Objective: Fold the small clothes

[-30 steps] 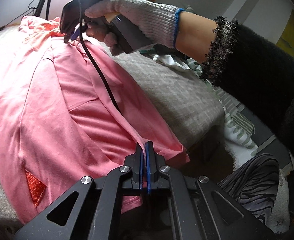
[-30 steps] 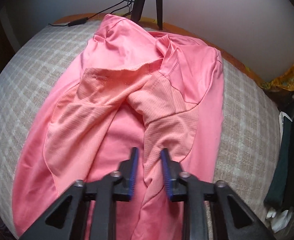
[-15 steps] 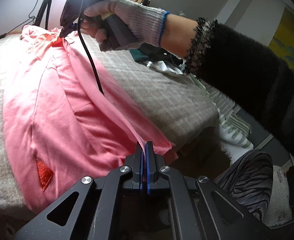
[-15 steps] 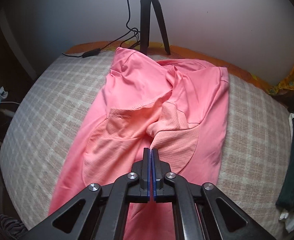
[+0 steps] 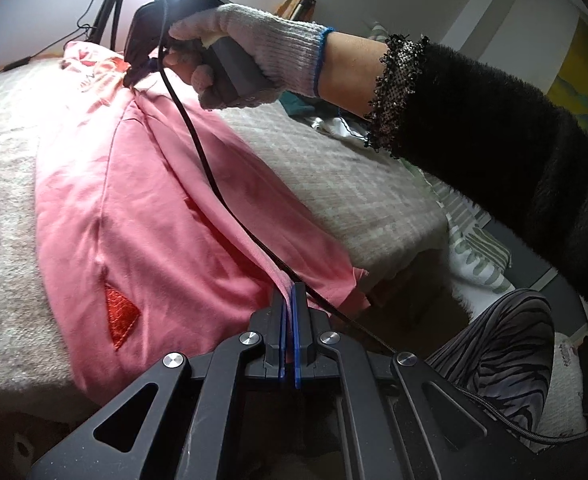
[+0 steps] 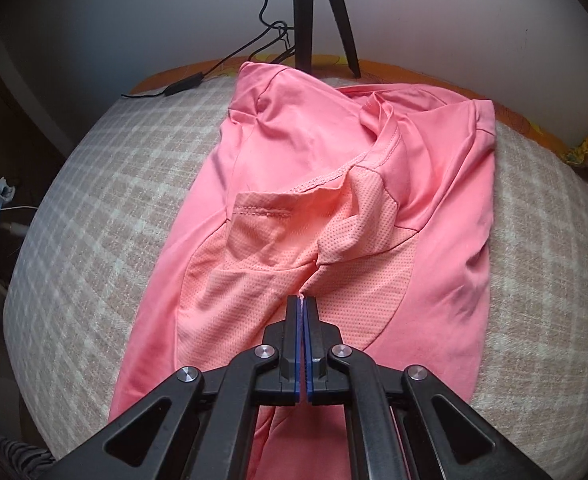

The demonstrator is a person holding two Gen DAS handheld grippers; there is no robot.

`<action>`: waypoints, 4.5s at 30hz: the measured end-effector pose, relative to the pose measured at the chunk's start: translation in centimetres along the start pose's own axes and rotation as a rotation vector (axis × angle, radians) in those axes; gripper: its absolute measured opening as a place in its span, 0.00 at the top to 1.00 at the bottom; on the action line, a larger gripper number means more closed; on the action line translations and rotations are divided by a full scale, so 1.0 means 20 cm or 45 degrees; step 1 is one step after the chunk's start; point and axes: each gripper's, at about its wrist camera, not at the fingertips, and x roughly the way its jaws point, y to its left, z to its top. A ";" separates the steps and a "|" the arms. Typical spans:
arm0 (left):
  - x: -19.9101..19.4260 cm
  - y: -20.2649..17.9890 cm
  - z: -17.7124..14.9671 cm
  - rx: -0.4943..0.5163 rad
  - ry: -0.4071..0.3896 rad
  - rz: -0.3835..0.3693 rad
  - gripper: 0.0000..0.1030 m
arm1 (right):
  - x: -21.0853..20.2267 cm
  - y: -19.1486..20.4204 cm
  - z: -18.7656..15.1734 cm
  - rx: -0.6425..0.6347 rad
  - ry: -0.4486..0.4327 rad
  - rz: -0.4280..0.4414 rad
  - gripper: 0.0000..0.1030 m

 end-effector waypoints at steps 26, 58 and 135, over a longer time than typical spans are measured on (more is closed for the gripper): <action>-0.28 0.12 0.00 0.025 0.052 0.111 0.84 | -0.86 -0.05 -1.50 -0.111 -0.144 0.035 0.72; -0.21 0.14 0.11 0.085 0.081 0.192 0.74 | -0.74 0.04 -1.76 -0.421 -0.116 -0.089 0.71; -0.23 0.40 0.38 -0.263 -0.003 -0.062 0.98 | -0.90 -0.32 -1.26 0.159 -0.301 0.545 0.99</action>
